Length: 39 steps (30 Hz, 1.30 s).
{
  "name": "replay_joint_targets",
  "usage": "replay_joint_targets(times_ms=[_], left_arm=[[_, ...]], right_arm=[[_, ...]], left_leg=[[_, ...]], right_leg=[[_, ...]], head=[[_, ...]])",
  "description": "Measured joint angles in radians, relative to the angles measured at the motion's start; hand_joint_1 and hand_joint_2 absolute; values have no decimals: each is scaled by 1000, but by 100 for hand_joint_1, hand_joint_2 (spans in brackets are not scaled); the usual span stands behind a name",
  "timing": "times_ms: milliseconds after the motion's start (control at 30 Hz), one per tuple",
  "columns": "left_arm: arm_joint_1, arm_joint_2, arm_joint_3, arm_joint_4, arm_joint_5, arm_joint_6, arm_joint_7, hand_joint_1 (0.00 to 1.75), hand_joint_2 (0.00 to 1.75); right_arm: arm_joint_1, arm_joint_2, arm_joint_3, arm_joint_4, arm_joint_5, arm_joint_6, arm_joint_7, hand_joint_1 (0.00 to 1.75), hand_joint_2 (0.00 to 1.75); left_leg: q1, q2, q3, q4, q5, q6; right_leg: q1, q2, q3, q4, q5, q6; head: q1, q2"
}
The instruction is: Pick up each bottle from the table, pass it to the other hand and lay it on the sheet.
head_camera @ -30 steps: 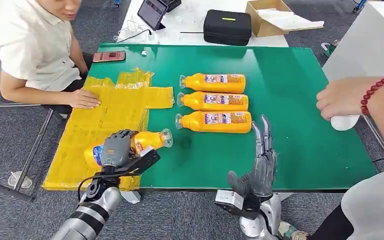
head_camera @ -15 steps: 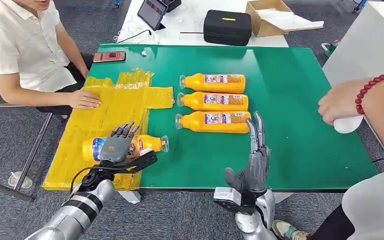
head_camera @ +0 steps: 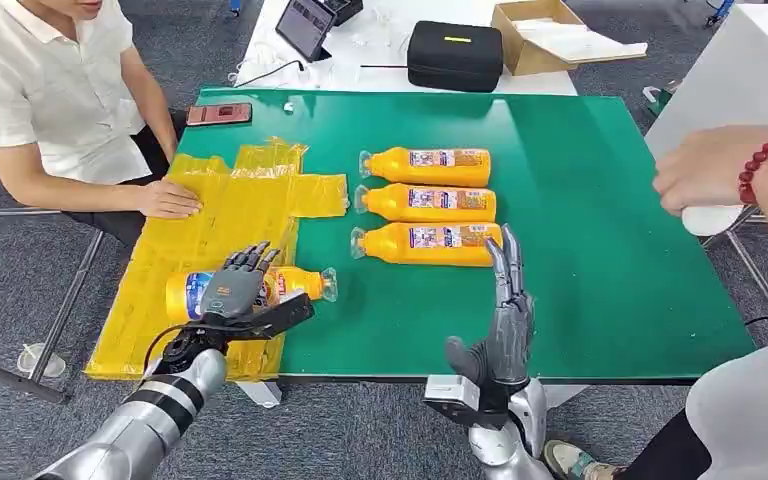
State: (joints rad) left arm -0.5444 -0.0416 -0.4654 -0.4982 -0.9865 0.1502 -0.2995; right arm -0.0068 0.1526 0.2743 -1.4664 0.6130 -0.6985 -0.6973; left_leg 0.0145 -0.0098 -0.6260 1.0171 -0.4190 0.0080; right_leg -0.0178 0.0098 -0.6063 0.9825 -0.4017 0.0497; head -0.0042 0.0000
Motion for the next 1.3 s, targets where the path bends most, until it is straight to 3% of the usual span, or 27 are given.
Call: replay_joint_targets(times_ms=[233,367,500,1033,1300], left_arm=[[-13,8,0,10,50,0,-67,0,175],[-9,-5,-1,10,22,76,-27,0,175],[-14,-10,-15,10,-7,63,1,0,175],[-1,-31,-29,4,-42,235,11,0,175],[75,-43,-29,-100,44,245,-77,0,175]], right_arm=[[-7,-4,4,6,2,0,0,0,0],[-7,-5,5,10,4,0,0,0,0],[-11,-5,10,17,7,0,0,0,0],[-20,-12,31,34,30,0,0,0,0],[-7,-12,27,39,62,0,0,0,0]], left_leg=[[0,0,2,0,0,0],[0,0,1,0,0,0],[0,0,1,0,0,0],[0,0,-1,0,0,0],[0,0,-2,0,0,0]], right_leg=[[0,0,1,0,0,0],[0,0,1,0,0,0],[0,0,1,0,0,0],[0,0,-1,0,0,0],[0,0,-3,0,0,0]], head=[[0,0],[0,0],[0,0],[0,0],[0,0]])
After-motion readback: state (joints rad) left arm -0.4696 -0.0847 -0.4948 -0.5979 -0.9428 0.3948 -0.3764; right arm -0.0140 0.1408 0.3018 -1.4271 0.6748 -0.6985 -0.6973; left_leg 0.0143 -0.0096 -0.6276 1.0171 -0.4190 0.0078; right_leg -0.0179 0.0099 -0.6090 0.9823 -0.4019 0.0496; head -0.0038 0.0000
